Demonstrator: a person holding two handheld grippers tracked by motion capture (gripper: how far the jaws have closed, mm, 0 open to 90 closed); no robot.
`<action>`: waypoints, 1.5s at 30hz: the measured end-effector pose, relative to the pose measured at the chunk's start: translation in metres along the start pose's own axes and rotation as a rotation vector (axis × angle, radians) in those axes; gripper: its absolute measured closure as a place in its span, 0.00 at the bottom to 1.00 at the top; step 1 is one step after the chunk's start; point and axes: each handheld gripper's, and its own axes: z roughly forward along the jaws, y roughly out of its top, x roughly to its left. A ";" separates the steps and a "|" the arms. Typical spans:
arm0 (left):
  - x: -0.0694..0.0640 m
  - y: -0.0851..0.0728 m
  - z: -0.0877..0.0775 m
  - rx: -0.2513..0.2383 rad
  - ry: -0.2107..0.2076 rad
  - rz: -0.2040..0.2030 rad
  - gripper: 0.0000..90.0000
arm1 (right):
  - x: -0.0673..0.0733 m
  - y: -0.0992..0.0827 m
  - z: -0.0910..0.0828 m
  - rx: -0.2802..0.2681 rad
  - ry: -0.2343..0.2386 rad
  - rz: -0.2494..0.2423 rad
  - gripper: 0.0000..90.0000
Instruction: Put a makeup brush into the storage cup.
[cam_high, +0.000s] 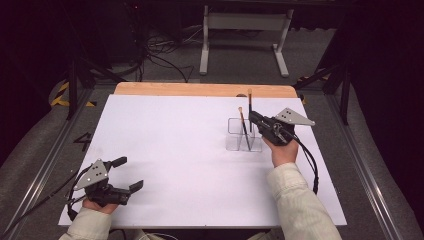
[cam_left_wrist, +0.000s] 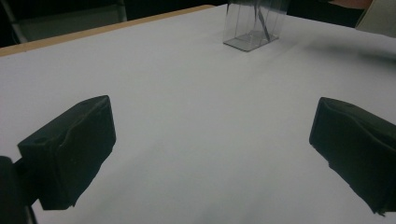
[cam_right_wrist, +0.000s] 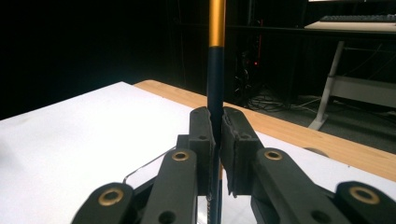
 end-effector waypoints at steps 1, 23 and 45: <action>0.000 0.000 0.000 0.000 0.000 0.000 0.01 | 0.000 -0.001 0.001 0.001 0.000 0.002 0.92; 0.000 0.000 0.000 -0.002 0.001 0.001 0.01 | -0.003 -0.020 0.004 0.035 0.011 0.040 0.92; 0.000 0.000 0.001 -0.006 -0.003 -0.011 0.01 | -0.005 -0.028 0.002 0.057 0.016 0.061 0.92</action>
